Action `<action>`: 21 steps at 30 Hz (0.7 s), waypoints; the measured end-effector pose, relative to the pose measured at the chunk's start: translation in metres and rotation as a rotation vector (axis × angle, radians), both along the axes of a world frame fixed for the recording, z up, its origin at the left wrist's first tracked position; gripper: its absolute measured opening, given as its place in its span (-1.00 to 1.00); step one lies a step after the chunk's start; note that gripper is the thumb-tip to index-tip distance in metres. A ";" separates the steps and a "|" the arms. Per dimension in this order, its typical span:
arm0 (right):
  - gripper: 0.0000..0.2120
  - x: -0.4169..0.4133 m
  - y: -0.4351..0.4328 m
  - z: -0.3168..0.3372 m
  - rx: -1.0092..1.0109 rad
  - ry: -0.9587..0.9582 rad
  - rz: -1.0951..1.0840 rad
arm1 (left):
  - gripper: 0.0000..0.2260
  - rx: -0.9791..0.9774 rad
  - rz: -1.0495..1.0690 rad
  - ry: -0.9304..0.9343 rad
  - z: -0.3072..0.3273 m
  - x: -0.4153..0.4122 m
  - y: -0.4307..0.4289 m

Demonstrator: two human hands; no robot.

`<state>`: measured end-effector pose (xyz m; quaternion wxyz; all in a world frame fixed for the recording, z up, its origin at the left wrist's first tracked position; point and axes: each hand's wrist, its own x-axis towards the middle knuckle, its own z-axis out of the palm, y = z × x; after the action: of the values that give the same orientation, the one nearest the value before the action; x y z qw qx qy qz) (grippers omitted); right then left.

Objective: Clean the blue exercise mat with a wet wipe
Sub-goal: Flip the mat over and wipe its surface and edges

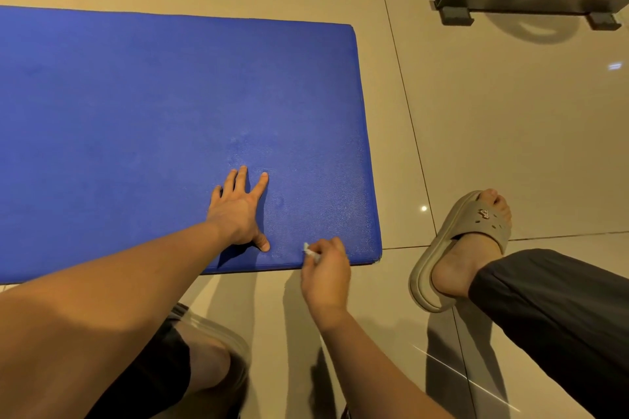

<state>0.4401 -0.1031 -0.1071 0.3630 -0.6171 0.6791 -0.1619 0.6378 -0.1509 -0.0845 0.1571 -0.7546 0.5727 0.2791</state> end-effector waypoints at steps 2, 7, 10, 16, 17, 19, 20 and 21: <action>-0.92 0.005 0.000 -0.001 0.006 0.025 0.174 | 0.41 0.004 -0.002 -0.003 0.000 0.000 0.000; -0.92 -0.027 -0.017 -0.002 -0.042 0.145 0.145 | 0.41 0.003 -0.001 -0.005 0.002 0.000 -0.001; -0.91 -0.060 -0.036 0.001 -0.057 0.211 -0.050 | 0.41 0.002 0.001 -0.002 0.002 -0.001 -0.001; -0.90 -0.050 -0.041 0.005 -0.008 0.184 -0.207 | 0.42 -0.003 0.001 -0.002 0.001 -0.002 -0.001; -0.87 -0.035 -0.035 0.006 0.003 0.168 -0.157 | 0.42 -0.004 0.002 -0.006 0.001 -0.002 -0.002; -0.82 -0.004 -0.022 0.007 -0.006 0.117 -0.037 | 0.43 -0.004 0.000 -0.013 0.001 -0.001 -0.002; -0.81 0.008 -0.016 0.006 -0.014 0.089 0.034 | 0.43 -0.004 -0.003 -0.017 0.000 -0.001 -0.002; -0.81 0.015 -0.012 0.005 -0.018 0.073 0.120 | 0.43 -0.005 -0.007 -0.022 -0.001 -0.001 -0.002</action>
<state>0.4550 -0.1154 -0.1019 0.3412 -0.6655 0.6522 -0.1235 0.6372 -0.1529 -0.0852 0.1623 -0.7560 0.5744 0.2688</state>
